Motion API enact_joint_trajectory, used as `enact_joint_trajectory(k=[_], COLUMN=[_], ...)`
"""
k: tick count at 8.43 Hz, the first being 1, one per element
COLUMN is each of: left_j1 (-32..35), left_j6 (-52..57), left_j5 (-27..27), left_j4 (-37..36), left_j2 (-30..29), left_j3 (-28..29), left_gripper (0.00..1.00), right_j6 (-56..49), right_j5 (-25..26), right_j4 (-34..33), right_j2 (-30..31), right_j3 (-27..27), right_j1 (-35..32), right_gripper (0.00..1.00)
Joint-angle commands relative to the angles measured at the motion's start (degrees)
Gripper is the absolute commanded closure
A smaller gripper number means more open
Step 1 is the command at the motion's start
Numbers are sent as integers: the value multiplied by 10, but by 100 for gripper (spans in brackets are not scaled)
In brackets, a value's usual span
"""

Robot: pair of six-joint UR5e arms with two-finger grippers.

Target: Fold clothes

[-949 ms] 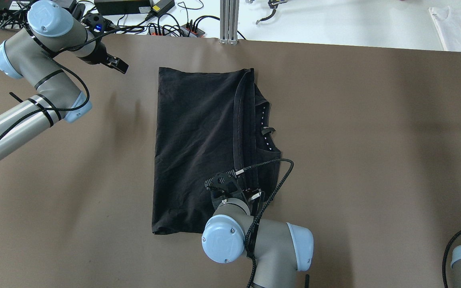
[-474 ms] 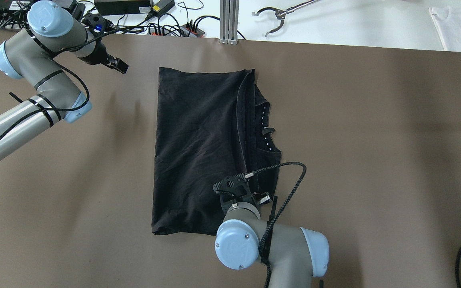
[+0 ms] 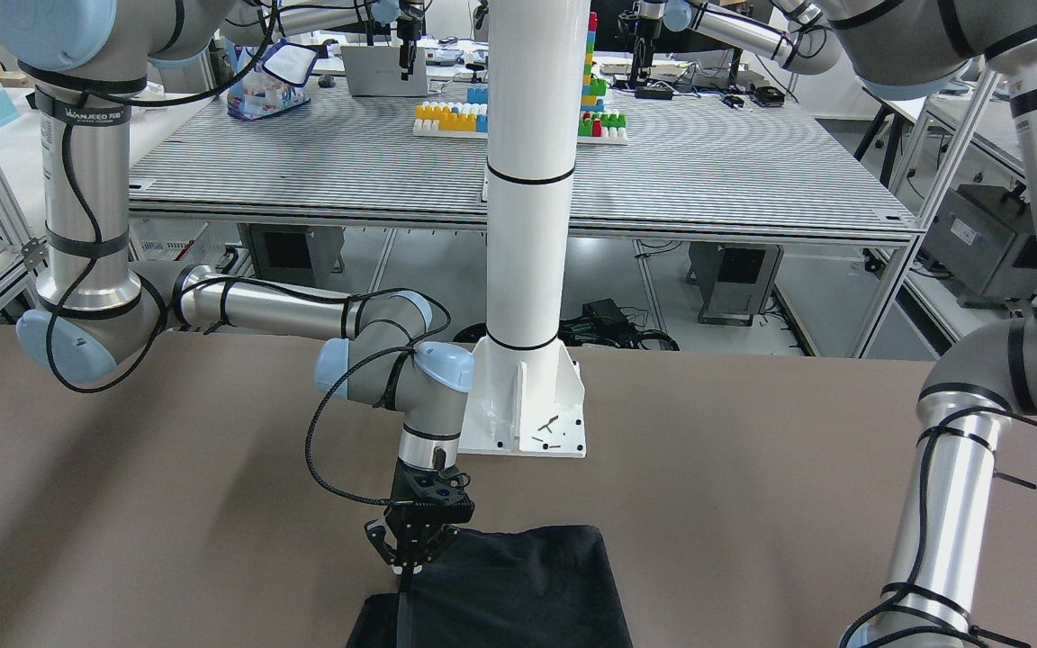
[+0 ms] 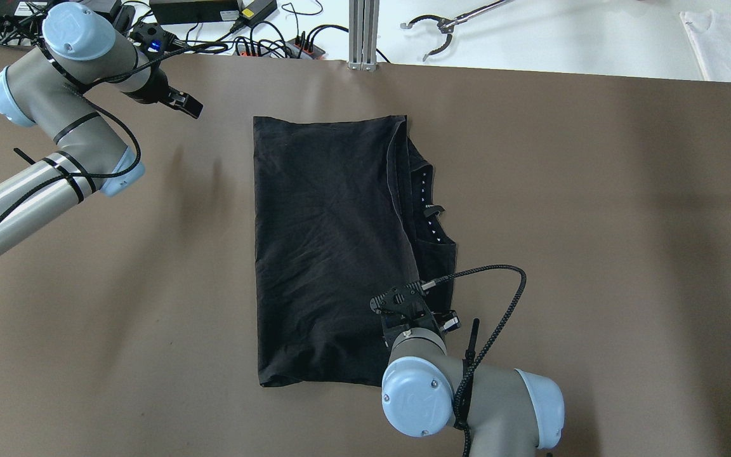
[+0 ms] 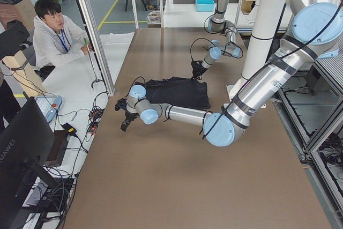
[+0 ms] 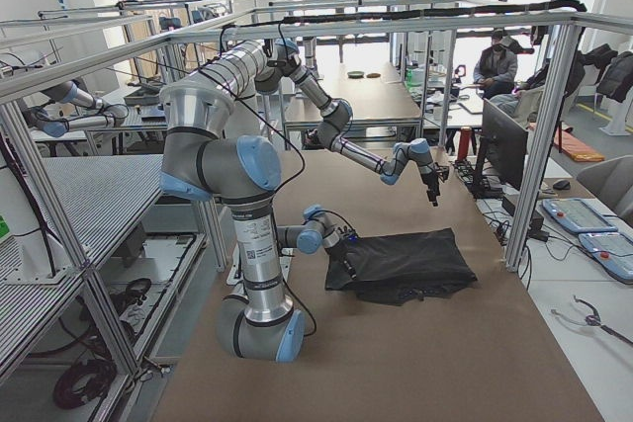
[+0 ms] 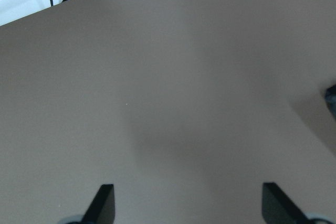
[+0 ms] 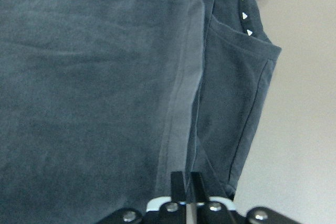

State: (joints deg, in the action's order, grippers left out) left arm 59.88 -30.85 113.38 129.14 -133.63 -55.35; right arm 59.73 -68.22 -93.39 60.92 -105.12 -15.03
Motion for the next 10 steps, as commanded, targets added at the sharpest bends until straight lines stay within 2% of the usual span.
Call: enact_joint_trajectory(k=[1,3,4,6,8,9,10], left_j1=[1,1,0,0,-4,-4,-4], left_j6=[0,0,0,0,0,0,0], left_j5=[0,0,0,0,0,0,0], left_j4=[1,1,1,1,1,1,1], left_j2=[0,4,4,4,4,3,3], left_j3=[-2,-2,-2,-3,-3,-3,-3], left_gripper=[0,0,0,0,0,0,0], right_j6=[40,39,38,37,16,-6,-30], right_j5=[-1,-1,-6,-39,-71,-90,-96], right_j4=[53,73,73,87,142,160,176], right_j2=[11,0,-18,-122,-190,-214,-216], right_j3=[-2,2,23,172,297,352,373], right_j1=[-3,-28,-44,-87,-123,-143,-159], right_gripper=[6,7,7,7,7,7,7])
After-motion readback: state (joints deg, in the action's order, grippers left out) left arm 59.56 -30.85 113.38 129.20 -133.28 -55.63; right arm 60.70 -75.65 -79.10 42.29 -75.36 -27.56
